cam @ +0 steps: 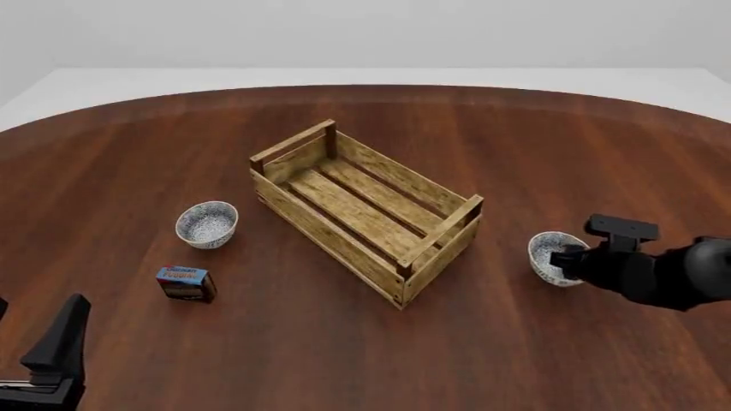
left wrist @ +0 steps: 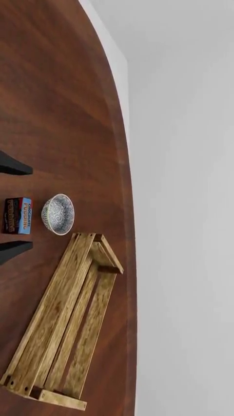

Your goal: Stack the right bowl on the left bowl and place them in the tray.

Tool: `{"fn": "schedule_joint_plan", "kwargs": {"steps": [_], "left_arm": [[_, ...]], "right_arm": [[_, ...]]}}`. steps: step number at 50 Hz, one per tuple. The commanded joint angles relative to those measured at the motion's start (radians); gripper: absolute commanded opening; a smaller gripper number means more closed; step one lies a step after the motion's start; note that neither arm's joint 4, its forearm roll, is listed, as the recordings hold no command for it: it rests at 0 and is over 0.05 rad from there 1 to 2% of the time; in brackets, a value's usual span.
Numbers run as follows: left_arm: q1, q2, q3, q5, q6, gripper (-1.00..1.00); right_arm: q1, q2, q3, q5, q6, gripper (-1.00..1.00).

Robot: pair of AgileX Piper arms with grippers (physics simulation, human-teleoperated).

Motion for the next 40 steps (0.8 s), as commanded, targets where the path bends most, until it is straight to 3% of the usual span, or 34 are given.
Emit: {"fn": "schedule_joint_plan", "kwargs": {"steps": [1,14,20,40], "left_arm": [[0.001,0.003,0.002,-0.004,-0.002,1.0],[-0.001,-0.009,0.004,0.003,-0.004,1.0],[0.0,-0.01,0.003,0.005,-0.005,1.0],[-0.002,-0.012,-0.007,0.014,-0.004,1.0]], "right_arm": [[-0.016,0.059,0.023,-0.012,-0.012,-1.0],[-0.006,0.003,0.043,0.007,-0.015,-1.0],[0.04,-0.085,0.077,0.028,0.022,-1.0],[0.046,-0.337,0.074,0.161,-0.001,-1.0]]}}
